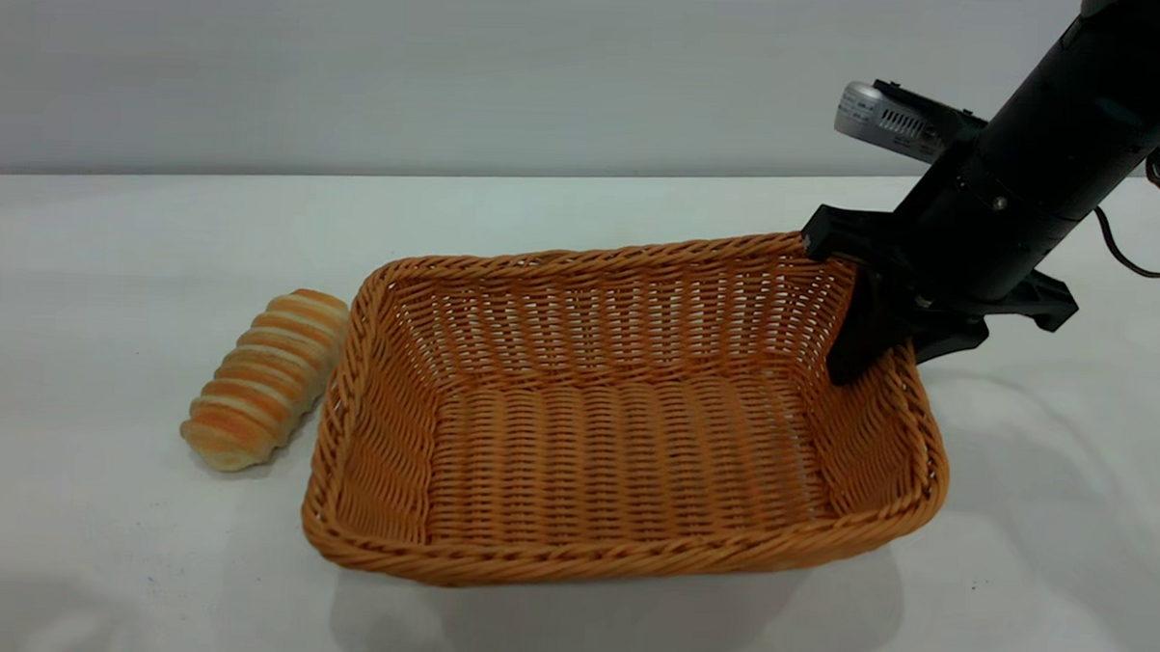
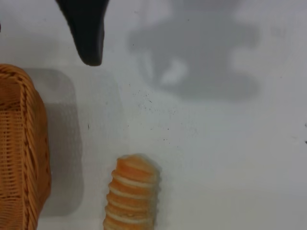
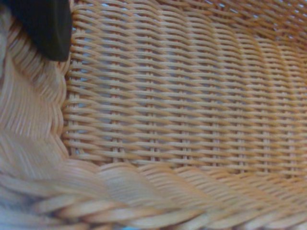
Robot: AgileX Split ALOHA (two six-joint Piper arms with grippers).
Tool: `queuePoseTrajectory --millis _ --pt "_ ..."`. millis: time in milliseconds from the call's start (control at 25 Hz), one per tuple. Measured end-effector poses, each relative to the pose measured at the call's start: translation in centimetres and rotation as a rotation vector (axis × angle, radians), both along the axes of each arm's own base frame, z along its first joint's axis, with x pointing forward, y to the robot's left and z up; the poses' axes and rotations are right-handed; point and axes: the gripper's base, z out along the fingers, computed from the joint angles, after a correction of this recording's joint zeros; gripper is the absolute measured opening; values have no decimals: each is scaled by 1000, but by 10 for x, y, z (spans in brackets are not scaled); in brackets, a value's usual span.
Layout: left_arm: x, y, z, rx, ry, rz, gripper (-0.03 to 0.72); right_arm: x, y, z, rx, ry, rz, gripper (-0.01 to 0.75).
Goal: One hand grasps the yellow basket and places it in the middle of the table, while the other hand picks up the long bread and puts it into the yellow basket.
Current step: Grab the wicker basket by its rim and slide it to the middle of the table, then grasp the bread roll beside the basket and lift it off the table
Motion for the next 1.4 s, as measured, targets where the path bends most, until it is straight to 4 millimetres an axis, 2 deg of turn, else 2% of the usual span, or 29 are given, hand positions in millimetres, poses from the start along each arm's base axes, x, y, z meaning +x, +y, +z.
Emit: queuePoseTrajectory --millis 80,240,280,360,400,480,600,880,1120,1400 --pt "0 0 0 0 0 0 478 1 0 0 -3 -17 5 197" --pt "1 0 1 -1 -14 1 478 3 -1 1 -11 -40 5 470" --pt "2 0 1 -1 -24 2 478 4 0 1 -11 -45 9 558" --pt "4 0 2 -1 -44 3 478 5 0 2 -14 -55 25 656" --pt "5 0 1 -2 -49 4 478 6 0 4 -20 -66 46 676" --pt "10 -1 -3 0 -42 6 478 7 1 10 -32 -86 96 688" --pt "23 -2 -15 7 -10 9 478 8 1 32 -43 -139 152 672" --pt "61 -7 -56 38 74 -3 478 0 -2 107 -23 -323 171 574" --pt "104 -14 -82 77 130 -60 478 -26 -5 172 17 -436 204 559" --pt "148 -21 -113 102 186 -99 478 -64 -11 231 37 -558 271 558"
